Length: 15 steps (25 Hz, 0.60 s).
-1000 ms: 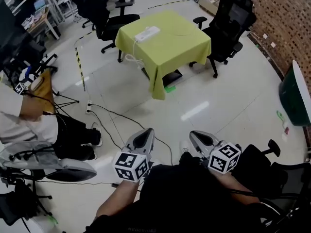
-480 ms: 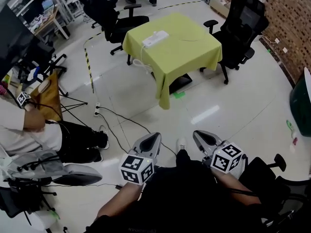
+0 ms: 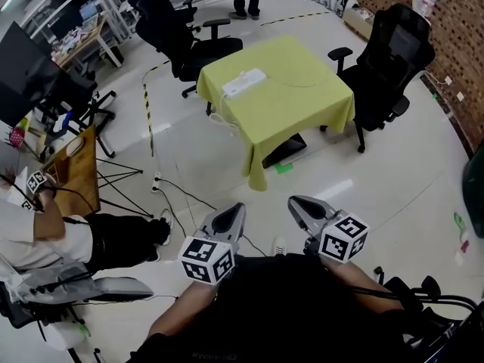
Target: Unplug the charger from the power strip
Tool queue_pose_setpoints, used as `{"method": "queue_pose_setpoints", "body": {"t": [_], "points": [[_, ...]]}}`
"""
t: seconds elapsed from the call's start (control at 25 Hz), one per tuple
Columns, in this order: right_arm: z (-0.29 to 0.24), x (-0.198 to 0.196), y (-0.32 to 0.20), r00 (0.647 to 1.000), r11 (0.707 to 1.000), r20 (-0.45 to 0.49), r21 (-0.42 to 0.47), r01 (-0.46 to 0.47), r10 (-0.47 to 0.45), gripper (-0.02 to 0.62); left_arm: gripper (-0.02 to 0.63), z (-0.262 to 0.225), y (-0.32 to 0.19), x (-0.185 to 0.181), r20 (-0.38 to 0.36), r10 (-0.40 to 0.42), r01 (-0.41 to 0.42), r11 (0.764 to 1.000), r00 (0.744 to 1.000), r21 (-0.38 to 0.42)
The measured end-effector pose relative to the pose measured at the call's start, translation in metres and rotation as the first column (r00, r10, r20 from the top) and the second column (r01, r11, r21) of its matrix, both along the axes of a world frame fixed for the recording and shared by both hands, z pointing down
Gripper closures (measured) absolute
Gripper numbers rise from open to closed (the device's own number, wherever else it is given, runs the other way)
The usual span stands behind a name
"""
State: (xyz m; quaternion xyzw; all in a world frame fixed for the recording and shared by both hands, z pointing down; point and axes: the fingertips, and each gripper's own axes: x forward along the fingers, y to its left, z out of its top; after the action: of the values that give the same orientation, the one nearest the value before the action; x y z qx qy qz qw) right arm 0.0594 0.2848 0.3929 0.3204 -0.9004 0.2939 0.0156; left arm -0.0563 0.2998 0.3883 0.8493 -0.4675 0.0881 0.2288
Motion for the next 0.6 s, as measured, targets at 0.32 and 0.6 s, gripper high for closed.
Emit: {"method": "queue_pose_setpoints", "body": {"t": [0.32,0.6], "points": [[0.01,0.059,-0.042,0.997,0.998,0.053,-0.025,-0.051,0.052,0.592,0.6,0.0,-0.045,0.051,0.027,0.028,-0.028,0.999,0.999,-0.018],[0.026,0.077,-0.06,0.994,0.995,0.08,-0.062,-0.075,0.08,0.592,0.6,0.013,-0.064,0.06,0.05,0.026,-0.023,0.997,0.998,-0.067]]}}
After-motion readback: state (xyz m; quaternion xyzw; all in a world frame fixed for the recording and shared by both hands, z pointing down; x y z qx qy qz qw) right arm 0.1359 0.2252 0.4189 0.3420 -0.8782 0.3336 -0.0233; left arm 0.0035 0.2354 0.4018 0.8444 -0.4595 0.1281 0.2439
